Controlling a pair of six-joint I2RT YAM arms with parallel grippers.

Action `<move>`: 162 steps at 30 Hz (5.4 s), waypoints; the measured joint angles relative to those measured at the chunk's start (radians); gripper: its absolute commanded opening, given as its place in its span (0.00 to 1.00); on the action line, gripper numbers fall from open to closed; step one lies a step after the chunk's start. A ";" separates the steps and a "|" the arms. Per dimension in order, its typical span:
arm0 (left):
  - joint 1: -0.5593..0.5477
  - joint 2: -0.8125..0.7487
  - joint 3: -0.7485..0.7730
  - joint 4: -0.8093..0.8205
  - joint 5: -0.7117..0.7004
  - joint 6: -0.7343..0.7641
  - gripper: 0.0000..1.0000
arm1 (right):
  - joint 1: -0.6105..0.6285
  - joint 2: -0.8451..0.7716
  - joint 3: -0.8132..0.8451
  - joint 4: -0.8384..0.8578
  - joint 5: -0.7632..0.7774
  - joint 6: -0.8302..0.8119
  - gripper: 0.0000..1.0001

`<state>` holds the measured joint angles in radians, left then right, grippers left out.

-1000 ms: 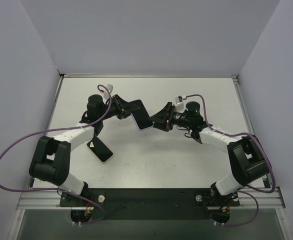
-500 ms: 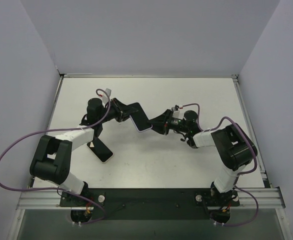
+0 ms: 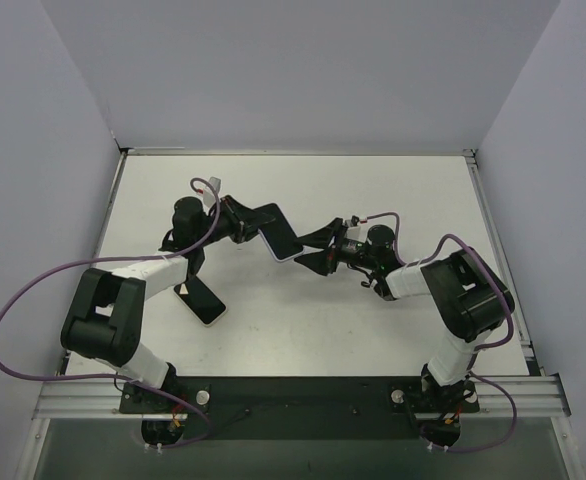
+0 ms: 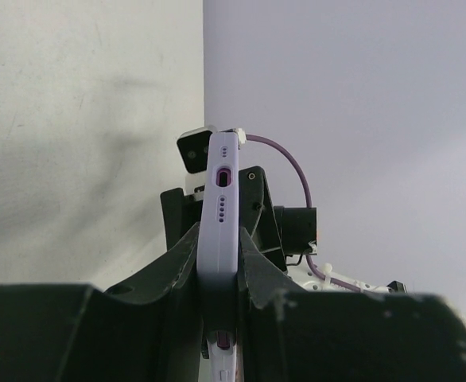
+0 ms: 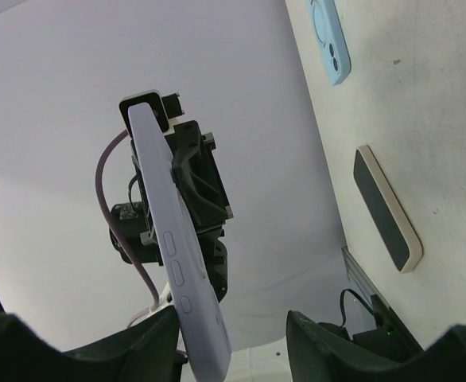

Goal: Take the phone out of the phone case
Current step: Remove the phone case from the phone.

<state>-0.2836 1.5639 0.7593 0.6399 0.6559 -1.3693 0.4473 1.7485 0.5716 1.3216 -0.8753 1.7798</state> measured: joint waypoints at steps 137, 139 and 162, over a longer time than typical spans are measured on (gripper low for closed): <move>-0.036 -0.013 0.442 0.340 -0.569 -0.343 0.00 | 0.122 0.245 0.805 0.370 0.610 0.300 0.00; -0.037 -0.013 0.452 0.324 -0.568 -0.340 0.00 | 0.122 0.251 0.803 0.378 0.621 0.300 0.00; -0.085 -0.009 0.425 0.276 -0.529 -0.314 0.00 | -0.003 -0.090 0.523 -0.011 0.411 0.048 0.00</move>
<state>-0.3687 1.5547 1.1847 0.9161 0.1265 -1.6833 0.4442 1.6588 1.0950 1.3106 -0.4644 1.8275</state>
